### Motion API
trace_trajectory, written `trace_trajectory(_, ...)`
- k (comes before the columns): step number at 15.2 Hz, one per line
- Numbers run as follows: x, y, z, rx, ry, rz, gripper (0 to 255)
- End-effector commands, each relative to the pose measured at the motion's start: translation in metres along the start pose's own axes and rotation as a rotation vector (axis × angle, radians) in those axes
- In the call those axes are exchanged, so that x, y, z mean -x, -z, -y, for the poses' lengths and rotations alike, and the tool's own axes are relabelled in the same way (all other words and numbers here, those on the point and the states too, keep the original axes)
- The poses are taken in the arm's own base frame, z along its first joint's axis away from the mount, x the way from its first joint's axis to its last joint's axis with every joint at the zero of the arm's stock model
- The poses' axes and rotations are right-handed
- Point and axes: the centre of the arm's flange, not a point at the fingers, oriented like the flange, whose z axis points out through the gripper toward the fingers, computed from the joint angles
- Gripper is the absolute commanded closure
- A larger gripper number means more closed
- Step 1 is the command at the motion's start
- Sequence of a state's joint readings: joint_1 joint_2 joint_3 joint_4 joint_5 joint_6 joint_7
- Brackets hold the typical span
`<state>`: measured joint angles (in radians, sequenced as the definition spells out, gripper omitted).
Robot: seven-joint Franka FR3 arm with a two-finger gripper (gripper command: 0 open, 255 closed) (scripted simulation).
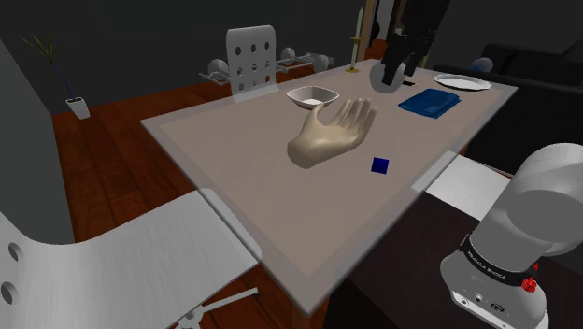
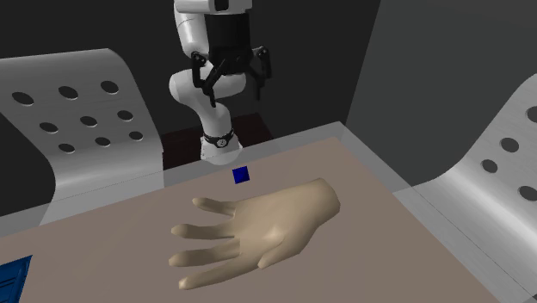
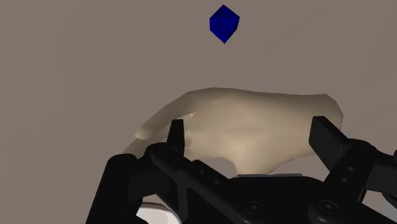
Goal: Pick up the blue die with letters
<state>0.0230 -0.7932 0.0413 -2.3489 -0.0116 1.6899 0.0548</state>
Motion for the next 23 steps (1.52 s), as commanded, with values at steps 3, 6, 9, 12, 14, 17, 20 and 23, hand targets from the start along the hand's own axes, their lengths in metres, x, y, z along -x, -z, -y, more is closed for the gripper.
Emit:
trace_trajectory(3,0.001,-0.026,-0.001,-0.006,-0.004,0.019,0)
trace_trajectory(6,0.003,-0.065,-0.003,-0.016,-0.010,0.047,0)
trace_trajectory(9,0.006,-0.105,-0.004,-0.025,-0.015,0.075,0)
trace_trajectory(12,0.011,-0.144,-0.005,-0.034,-0.021,0.104,0)
trace_trajectory(14,0.014,-0.170,-0.006,-0.040,-0.025,0.122,0)
trace_trajectory(17,0.020,-0.204,-0.006,-0.049,-0.030,0.148,0)
trace_trajectory(20,0.022,-0.220,-0.006,-0.049,-0.030,0.148,0)
trace_trajectory(23,0.024,-0.236,-0.005,-0.049,-0.030,0.148,0)
